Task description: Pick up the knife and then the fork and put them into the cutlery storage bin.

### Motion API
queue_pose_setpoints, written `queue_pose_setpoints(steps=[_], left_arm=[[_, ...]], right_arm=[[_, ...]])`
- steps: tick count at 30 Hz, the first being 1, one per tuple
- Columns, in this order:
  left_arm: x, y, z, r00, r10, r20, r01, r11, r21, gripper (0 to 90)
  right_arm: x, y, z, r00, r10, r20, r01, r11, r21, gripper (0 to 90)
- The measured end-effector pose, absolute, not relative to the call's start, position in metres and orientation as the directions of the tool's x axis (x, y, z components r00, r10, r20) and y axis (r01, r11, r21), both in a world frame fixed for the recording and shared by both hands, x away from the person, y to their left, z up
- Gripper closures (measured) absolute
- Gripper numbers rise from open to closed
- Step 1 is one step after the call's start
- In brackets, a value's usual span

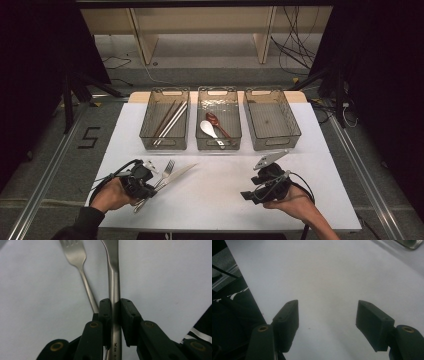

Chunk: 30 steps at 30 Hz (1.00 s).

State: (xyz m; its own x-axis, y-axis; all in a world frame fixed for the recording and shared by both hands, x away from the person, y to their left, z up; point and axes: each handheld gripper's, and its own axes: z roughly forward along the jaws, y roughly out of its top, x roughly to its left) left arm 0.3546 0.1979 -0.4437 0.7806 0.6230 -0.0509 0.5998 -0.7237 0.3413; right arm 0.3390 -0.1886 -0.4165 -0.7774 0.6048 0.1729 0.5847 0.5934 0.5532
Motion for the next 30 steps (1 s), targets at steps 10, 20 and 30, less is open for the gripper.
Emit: queue_pose_setpoints(steps=[10,20,30], left_arm=[[0.345,0.165,-0.437,0.839,0.538,-0.087,0.531,-0.772,0.348,78.8],[0.333,0.124,-0.432,0.899,0.419,-0.126,0.435,-0.825,0.361,78.7],[0.328,0.100,-0.431,0.925,0.347,-0.154,0.379,-0.852,0.360,78.7]], right_arm=[[0.338,-0.175,-0.412,-0.819,0.552,0.154,0.525,0.615,0.588,35.5],[0.327,-0.146,-0.402,-0.895,0.434,0.105,0.398,0.669,0.627,34.7],[0.322,-0.122,-0.405,-0.939,0.340,0.059,0.300,0.722,0.624,34.4]])
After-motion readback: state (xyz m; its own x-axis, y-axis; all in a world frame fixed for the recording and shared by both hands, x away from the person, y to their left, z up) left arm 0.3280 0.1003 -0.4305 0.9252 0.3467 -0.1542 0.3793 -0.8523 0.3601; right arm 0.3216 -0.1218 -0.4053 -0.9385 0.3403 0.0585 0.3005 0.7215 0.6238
